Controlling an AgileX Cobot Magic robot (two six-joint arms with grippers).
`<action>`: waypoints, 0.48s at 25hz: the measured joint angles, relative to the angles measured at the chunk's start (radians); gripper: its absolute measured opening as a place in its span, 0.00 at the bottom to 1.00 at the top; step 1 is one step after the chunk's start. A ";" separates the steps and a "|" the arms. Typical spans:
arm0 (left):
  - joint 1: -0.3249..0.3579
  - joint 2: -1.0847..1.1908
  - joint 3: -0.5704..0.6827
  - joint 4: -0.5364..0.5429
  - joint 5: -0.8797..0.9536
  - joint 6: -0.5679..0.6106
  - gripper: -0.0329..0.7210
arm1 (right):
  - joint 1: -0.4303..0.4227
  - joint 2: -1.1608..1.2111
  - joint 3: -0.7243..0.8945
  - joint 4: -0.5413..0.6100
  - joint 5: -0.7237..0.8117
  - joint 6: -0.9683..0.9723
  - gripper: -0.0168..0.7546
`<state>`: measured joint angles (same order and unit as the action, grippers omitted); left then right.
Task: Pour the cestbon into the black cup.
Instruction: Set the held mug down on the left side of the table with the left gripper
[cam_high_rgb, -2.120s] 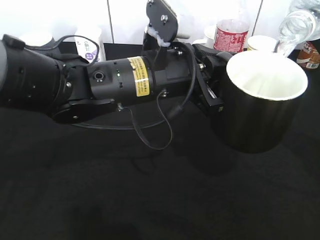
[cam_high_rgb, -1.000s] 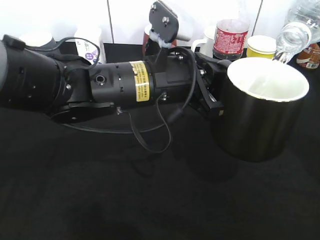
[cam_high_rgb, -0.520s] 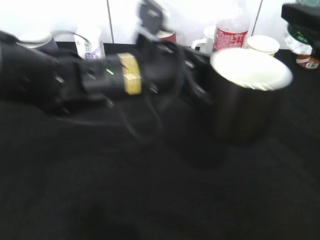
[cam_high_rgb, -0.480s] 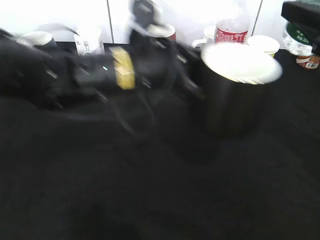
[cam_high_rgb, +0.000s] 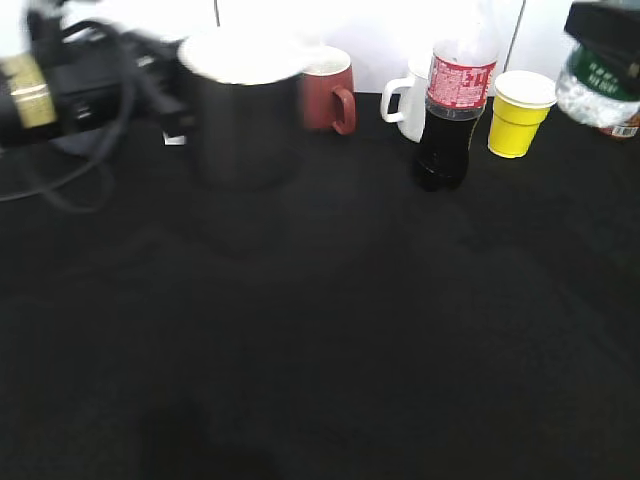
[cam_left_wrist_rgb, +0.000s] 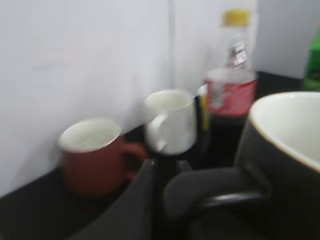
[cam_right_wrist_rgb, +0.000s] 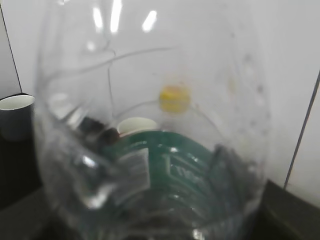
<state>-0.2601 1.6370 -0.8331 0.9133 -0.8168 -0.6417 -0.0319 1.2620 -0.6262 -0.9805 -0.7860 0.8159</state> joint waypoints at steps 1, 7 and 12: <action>0.029 0.000 0.012 -0.002 0.000 0.000 0.13 | 0.000 0.003 0.000 0.000 0.004 0.000 0.65; 0.142 0.010 0.051 -0.136 -0.012 0.145 0.13 | 0.000 0.003 0.000 0.001 0.004 0.000 0.65; 0.144 0.121 0.053 -0.397 -0.139 0.328 0.13 | 0.000 0.003 0.000 0.001 0.004 0.000 0.65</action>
<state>-0.1165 1.7579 -0.7797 0.5166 -0.9558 -0.3136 -0.0319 1.2645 -0.6262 -0.9800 -0.7820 0.8159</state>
